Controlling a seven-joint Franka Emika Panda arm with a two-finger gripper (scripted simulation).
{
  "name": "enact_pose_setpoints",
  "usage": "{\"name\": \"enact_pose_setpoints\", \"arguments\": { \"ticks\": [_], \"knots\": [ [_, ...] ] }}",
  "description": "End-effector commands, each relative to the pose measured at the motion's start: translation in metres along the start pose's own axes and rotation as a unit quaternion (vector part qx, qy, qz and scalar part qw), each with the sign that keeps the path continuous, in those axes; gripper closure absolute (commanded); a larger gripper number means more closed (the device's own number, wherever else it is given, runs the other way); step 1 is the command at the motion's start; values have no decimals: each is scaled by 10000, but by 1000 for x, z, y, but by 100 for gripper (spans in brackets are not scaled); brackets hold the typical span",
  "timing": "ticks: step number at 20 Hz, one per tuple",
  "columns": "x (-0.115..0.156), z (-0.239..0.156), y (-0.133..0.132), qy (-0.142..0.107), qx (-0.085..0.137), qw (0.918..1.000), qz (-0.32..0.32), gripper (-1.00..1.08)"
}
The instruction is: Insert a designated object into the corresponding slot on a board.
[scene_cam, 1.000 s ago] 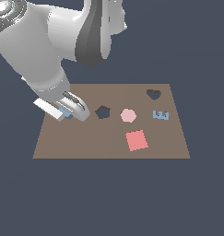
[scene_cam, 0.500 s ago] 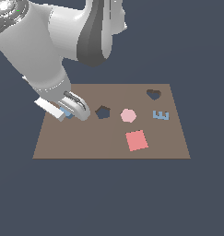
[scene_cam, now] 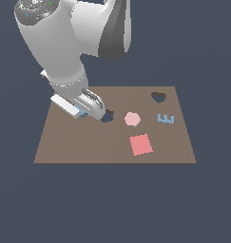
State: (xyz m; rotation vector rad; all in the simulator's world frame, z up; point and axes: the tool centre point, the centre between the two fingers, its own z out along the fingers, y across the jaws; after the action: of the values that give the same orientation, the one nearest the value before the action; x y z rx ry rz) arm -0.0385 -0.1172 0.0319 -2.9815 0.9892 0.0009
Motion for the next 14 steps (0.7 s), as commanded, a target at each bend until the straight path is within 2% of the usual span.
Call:
{"name": "enact_pose_setpoints", "arguments": {
  "ticks": [1,14],
  "knots": [
    [-16,-1,-9,1,2,10000,97,108],
    [-123,-4,-84,-3,1,9966,827,108]
  ]
}}
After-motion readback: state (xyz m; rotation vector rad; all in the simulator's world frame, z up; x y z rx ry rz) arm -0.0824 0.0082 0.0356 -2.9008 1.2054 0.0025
